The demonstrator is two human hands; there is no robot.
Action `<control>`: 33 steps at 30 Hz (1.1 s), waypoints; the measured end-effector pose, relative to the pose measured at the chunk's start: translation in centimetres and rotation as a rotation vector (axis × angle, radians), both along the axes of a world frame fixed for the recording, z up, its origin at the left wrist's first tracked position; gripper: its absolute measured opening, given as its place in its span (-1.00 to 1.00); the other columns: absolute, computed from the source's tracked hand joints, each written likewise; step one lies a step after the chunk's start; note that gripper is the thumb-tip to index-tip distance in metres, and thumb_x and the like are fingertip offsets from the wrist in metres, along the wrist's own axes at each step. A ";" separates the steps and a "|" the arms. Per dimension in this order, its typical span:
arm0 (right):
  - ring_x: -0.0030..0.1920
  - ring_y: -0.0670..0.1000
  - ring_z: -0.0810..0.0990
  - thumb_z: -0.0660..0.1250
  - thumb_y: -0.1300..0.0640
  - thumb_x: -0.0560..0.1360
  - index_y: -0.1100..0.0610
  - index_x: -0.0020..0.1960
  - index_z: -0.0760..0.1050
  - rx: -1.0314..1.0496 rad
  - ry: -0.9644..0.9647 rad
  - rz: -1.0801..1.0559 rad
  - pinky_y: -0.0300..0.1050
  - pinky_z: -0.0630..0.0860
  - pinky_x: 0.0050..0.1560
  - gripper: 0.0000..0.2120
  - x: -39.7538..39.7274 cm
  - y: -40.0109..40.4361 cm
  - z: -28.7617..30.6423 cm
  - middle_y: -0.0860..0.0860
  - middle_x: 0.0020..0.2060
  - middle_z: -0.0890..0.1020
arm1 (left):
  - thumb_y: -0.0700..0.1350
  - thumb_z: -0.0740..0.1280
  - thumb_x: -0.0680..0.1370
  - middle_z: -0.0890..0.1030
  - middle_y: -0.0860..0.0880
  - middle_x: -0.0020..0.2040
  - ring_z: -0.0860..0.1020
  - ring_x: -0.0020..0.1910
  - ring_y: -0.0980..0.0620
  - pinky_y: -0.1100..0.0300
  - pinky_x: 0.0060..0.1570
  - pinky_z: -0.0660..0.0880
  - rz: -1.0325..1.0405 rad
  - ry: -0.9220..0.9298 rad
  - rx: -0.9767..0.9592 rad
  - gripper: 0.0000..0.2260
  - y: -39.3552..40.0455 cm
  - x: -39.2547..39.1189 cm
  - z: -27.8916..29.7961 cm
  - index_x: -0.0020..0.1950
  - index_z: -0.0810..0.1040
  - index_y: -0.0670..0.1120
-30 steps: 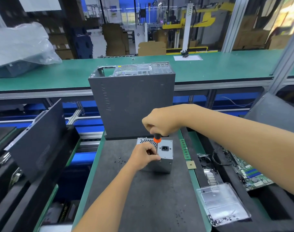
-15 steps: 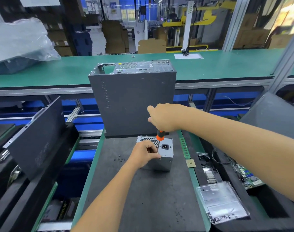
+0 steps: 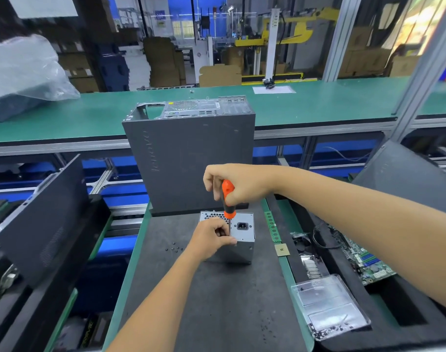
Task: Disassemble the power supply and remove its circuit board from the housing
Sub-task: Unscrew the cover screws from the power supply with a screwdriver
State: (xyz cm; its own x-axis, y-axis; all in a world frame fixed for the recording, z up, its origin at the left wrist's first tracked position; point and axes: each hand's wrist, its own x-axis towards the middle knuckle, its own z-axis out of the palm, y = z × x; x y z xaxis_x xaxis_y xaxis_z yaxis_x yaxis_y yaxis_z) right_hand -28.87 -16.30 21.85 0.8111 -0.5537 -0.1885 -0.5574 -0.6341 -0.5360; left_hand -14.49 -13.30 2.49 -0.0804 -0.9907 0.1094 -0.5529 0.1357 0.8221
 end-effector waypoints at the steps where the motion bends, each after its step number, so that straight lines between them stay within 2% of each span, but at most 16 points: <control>1: -0.17 -0.02 0.55 0.33 0.13 0.50 0.02 0.09 0.35 -0.066 0.044 -0.034 -0.12 0.49 -0.21 -0.78 0.2 0.1 -0.2 -0.02 -0.07 0.59 | -0.19 0.58 0.29 0.46 0.09 -0.36 0.34 -0.41 0.21 0.42 -0.35 0.31 0.000 0.001 0.004 -0.69 0.0 -0.1 0.0 -0.40 0.43 -0.04; 3: -0.21 0.11 0.48 0.15 -0.11 0.60 0.07 0.09 0.30 -0.382 0.232 -0.124 -0.01 0.38 -0.30 -0.75 0.7 0.3 -0.6 0.02 -0.20 0.49 | -0.19 0.57 0.30 0.46 0.09 -0.34 0.34 -0.41 0.23 0.42 -0.35 0.30 0.004 0.008 0.017 -0.69 -0.1 -0.2 0.2 -0.40 0.43 -0.03; 5: -0.34 0.08 0.38 0.04 -0.13 0.63 0.14 0.03 0.27 -0.618 0.369 -0.203 -0.07 0.21 -0.42 -0.69 1.3 0.1 -0.5 0.03 -0.30 0.38 | -0.18 0.57 0.30 0.47 0.08 -0.32 0.33 -0.41 0.22 0.42 -0.34 0.30 0.007 0.010 0.027 -0.71 -0.1 -0.3 0.3 -0.38 0.44 -0.04; 8: -0.34 0.10 0.50 0.11 -0.03 0.63 0.13 -0.03 0.27 -0.408 0.348 -0.099 -0.05 0.32 -0.38 -0.78 1.5 -0.5 0.0 0.07 -0.27 0.50 | -0.19 0.57 0.30 0.46 0.07 -0.32 0.32 -0.40 0.20 0.42 -0.34 0.30 0.007 0.008 0.026 -0.71 0.0 -0.2 0.4 -0.37 0.44 -0.05; 10: -0.27 0.01 0.47 0.19 0.11 0.59 0.08 0.01 0.29 -0.315 0.341 0.019 -0.11 0.33 -0.33 -0.92 1.1 -0.9 0.7 -0.02 -0.20 0.52 | -0.18 0.57 0.31 0.44 0.07 -0.33 0.31 -0.40 0.19 0.41 -0.35 0.30 0.007 0.003 0.024 -0.71 0.0 0.0 0.4 -0.36 0.44 -0.06; 14: -0.15 0.01 0.46 0.27 0.30 0.48 0.03 0.08 0.37 -0.208 0.228 0.111 -0.16 0.39 -0.23 -0.75 0.0 -0.9 1.3 -0.07 -0.06 0.49 | -0.18 0.56 0.32 0.42 0.08 -0.32 0.30 -0.40 0.19 0.41 -0.35 0.30 0.001 -0.003 0.034 -0.74 0.2 0.0 0.4 -0.32 0.46 -0.10; 16: -0.14 0.02 0.52 0.33 0.06 0.51 0.04 0.10 0.36 -0.217 0.213 0.048 -0.13 0.44 -0.20 -0.77 0.0 -0.8 0.9 -0.07 -0.08 0.54 | -0.18 0.55 0.32 0.41 0.08 -0.32 0.30 -0.40 0.19 0.41 -0.35 0.30 -0.003 -0.004 0.029 -0.73 0.2 -0.2 0.4 -0.32 0.45 -0.09; 18: -0.25 0.06 0.52 0.17 -0.27 0.55 0.09 0.06 0.31 -0.326 0.323 -0.111 -0.05 0.38 -0.32 -0.59 0.4 -0.5 0.6 0.00 -0.21 0.51 | -0.19 0.55 0.33 0.41 0.09 -0.31 0.29 -0.39 0.18 0.42 -0.34 0.30 -0.002 -0.008 0.028 -0.72 0.1 -0.2 0.6 -0.32 0.44 -0.07; 19: -0.32 0.04 0.45 0.06 -0.30 0.57 0.11 0.05 0.31 -0.454 0.419 -0.151 -0.06 0.29 -0.39 -0.55 0.8 -0.4 0.5 0.02 -0.26 0.45 | -0.19 0.55 0.33 0.41 0.09 -0.31 0.30 -0.39 0.19 0.42 -0.34 0.30 0.000 -0.004 0.030 -0.72 0.1 -0.1 0.6 -0.32 0.44 -0.07; 20: -0.36 0.02 0.38 0.01 -0.24 0.61 0.13 0.05 0.34 -0.587 0.484 -0.124 -0.07 0.22 -0.42 -0.57 1.1 -0.4 0.3 0.04 -0.28 0.41 | -0.19 0.55 0.33 0.41 0.09 -0.31 0.30 -0.40 0.20 0.43 -0.35 0.30 0.002 0.002 0.032 -0.73 0.1 0.0 0.5 -0.31 0.44 -0.07; 22: -0.35 0.03 0.36 0.03 -0.07 0.66 0.12 -0.01 0.34 -0.628 0.451 -0.045 -0.07 0.23 -0.41 -0.72 1.4 -0.7 -0.3 0.07 -0.22 0.45 | -0.18 0.55 0.33 0.41 0.10 -0.32 0.31 -0.42 0.21 0.45 -0.36 0.30 0.002 0.004 0.033 -0.73 0.0 0.1 0.4 -0.31 0.44 -0.06; 25: -0.21 0.02 0.46 0.22 0.09 0.59 0.08 0.00 0.33 -0.363 0.231 0.042 -0.13 0.34 -0.30 -0.92 0.6 -1.1 0.2 -0.05 -0.19 0.52 | -0.16 0.54 0.32 0.40 0.11 -0.34 0.32 -0.42 0.23 0.44 -0.37 0.31 -0.007 -0.006 0.031 -0.71 0.0 0.0 0.2 -0.35 0.41 -0.03; 28: -0.19 -0.12 0.51 0.35 0.24 0.43 0.03 0.06 0.38 -0.144 0.079 0.111 -0.21 0.45 -0.24 -0.73 0.2 -1.0 0.6 -0.12 -0.12 0.57 | -0.15 0.55 0.32 0.39 0.13 -0.35 0.33 -0.42 0.25 0.44 -0.37 0.31 0.006 -0.007 0.022 -0.65 0.1 -0.1 0.1 -0.39 0.36 0.01; 30: -0.24 -0.14 0.49 0.43 0.02 0.42 0.02 0.02 0.40 -0.222 0.117 0.059 -0.16 0.41 -0.28 -0.73 0.6 -0.8 0.3 -0.14 -0.20 0.55 | -0.14 0.55 0.32 0.38 0.13 -0.35 0.32 -0.41 0.24 0.42 -0.37 0.30 0.004 -0.010 0.019 -0.65 0.1 0.1 0.0 -0.39 0.35 0.01; 32: -0.29 -0.09 0.44 0.25 -0.34 0.46 0.04 -0.09 0.38 -0.439 0.277 -0.082 -0.11 0.31 -0.37 -0.57 1.0 -0.7 -0.2 -0.08 -0.28 0.47 | -0.14 0.54 0.33 0.38 0.13 -0.35 0.31 -0.41 0.23 0.42 -0.36 0.30 -0.006 -0.012 0.024 -0.67 0.0 0.1 0.1 -0.37 0.37 0.00; 33: -0.32 -0.05 0.41 0.12 -0.40 0.49 0.07 -0.14 0.37 -0.535 0.359 -0.144 -0.11 0.26 -0.41 -0.49 1.4 -0.6 -0.1 -0.03 -0.30 0.44 | -0.15 0.54 0.33 0.38 0.13 -0.34 0.31 -0.41 0.23 0.42 -0.36 0.30 -0.008 -0.012 0.026 -0.68 0.0 0.0 0.1 -0.36 0.38 0.00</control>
State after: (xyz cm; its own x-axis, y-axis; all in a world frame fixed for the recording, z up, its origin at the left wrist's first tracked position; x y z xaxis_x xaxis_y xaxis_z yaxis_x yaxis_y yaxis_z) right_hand -27.50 -16.94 21.74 0.6601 -0.7442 -0.1021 -0.7418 -0.6672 0.0677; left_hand -14.46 -13.31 2.62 -0.0894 -0.9925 0.0830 -0.5614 0.1190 0.8189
